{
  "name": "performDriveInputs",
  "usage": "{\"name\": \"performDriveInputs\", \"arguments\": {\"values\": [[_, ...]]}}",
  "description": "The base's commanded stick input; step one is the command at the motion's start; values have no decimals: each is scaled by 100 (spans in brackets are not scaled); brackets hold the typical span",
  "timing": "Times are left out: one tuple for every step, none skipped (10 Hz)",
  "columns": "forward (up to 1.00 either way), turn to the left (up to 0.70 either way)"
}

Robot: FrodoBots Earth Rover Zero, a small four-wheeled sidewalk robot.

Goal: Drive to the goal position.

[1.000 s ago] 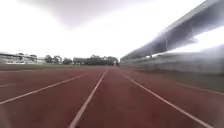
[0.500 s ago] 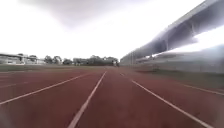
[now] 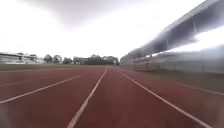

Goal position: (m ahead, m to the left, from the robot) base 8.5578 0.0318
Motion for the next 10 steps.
{"name": "performDriveInputs", "arguments": {"values": [[45, 0], [45, 0], [45, 0], [45, 0], [45, 0], [45, 0], [45, 0], [45, 0], [45, 0], [45, 0]]}}
